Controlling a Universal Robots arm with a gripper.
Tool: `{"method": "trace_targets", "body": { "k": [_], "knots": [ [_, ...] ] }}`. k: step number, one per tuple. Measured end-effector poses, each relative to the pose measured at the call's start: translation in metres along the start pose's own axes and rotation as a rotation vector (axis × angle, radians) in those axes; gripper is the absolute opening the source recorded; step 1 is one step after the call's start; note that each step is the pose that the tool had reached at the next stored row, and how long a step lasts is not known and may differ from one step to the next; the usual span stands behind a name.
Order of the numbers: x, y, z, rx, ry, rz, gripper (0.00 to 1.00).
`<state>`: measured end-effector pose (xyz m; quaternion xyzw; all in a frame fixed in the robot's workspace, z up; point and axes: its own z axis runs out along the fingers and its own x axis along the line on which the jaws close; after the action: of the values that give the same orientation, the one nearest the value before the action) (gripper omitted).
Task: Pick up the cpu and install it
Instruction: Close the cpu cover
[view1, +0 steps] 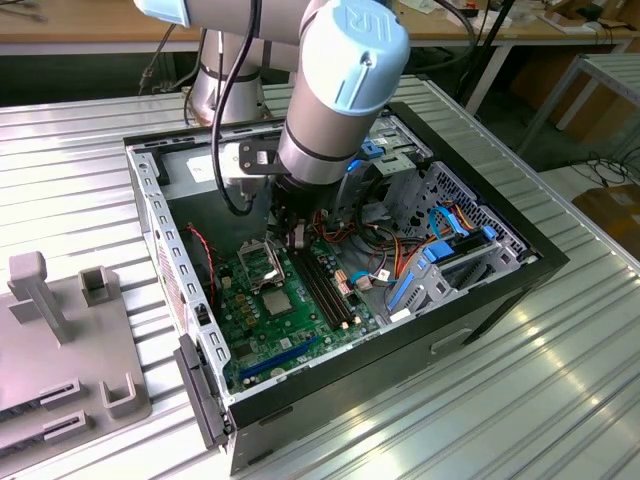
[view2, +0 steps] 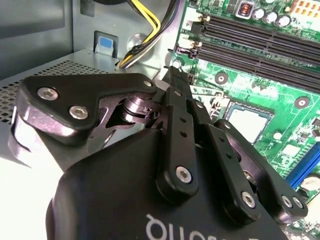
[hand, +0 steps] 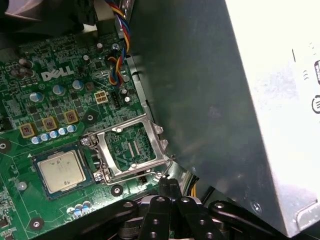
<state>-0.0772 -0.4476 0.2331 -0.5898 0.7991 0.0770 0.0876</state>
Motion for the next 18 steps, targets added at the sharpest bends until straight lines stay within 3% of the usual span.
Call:
{"method": "trace_targets", "body": {
  "k": [2,4,14,18],
  "knots": [
    [0.0002,-0.0001,0.001,0.0081,-0.0028,-0.006,0.11],
    [0.0002,-0.0002,0.0032,0.0111,-0.0043,-0.011,0.11],
    [-0.0032,-0.0014,0.0158,0.0088,-0.0075,-0.016,0.11],
    [-0.004,-0.0008,0.021,0.0049,-0.0073,-0.032,0.11]
  ]
}}
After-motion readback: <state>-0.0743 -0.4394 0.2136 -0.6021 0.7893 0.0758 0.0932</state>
